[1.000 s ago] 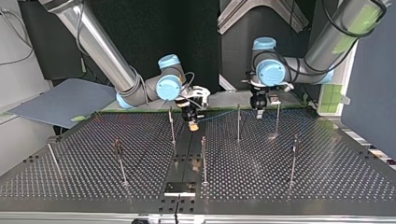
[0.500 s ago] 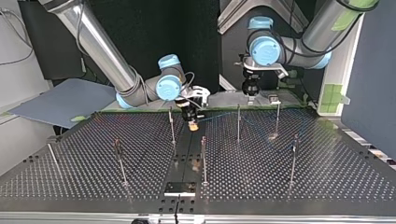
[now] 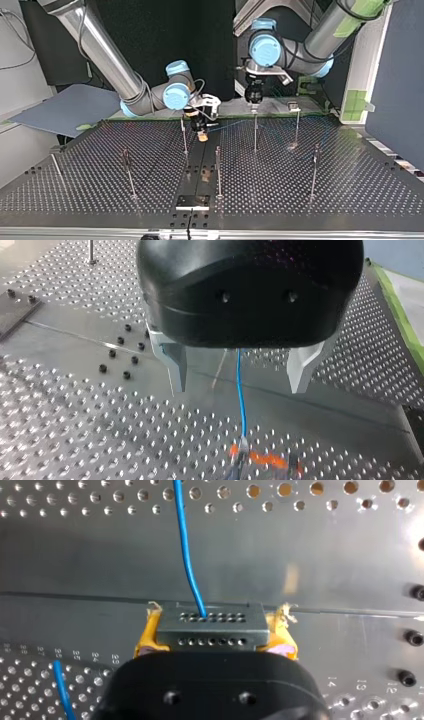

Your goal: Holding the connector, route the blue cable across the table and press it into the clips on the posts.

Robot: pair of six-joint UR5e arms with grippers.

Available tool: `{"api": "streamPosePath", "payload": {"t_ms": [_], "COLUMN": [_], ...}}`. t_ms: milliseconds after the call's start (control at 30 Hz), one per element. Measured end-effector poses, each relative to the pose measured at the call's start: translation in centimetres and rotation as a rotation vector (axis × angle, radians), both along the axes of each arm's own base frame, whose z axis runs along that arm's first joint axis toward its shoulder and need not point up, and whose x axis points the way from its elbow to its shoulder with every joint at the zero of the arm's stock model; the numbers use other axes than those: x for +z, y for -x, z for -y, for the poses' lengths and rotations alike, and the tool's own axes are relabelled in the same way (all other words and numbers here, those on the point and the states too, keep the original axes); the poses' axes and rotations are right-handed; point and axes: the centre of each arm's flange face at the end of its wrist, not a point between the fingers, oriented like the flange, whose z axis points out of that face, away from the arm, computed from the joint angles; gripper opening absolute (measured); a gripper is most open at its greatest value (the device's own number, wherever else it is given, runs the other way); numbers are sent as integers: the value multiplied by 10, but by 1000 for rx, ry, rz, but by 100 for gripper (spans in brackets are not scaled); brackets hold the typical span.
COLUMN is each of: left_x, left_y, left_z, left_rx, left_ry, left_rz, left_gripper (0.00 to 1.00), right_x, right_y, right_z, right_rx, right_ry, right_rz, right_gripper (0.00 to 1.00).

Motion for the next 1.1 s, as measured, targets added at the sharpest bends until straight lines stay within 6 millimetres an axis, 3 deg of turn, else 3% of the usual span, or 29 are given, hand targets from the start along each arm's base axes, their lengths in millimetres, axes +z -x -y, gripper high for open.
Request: {"api": "streamPosePath", "payload": {"t_ms": [267, 400, 633, 767, 1100], "left_x": [-8, -11, -19, -15, -11], "left_y": [-8, -17, -45, -63, -78], "left_z": [38, 47, 50, 49, 48], "left_rx": [-59, -67, -13, 12, 1], "left_ry": [8, 16, 20, 34, 65], "left_rz": [-2, -2, 11, 38, 61], "left_gripper": [100, 100, 100, 100, 100], "right_x": [-1, -2, -2, -2, -2], "right_y": [6, 9, 11, 12, 12], "right_z": [5, 7, 9, 10, 10], "right_rx": [-10, -15, -19, -21, -22], "right_ry": [-11, -14, -15, -15, -13], "right_rz": [-9, -12, -13, -12, -11], "right_gripper": [0, 0, 0, 0, 0]}}
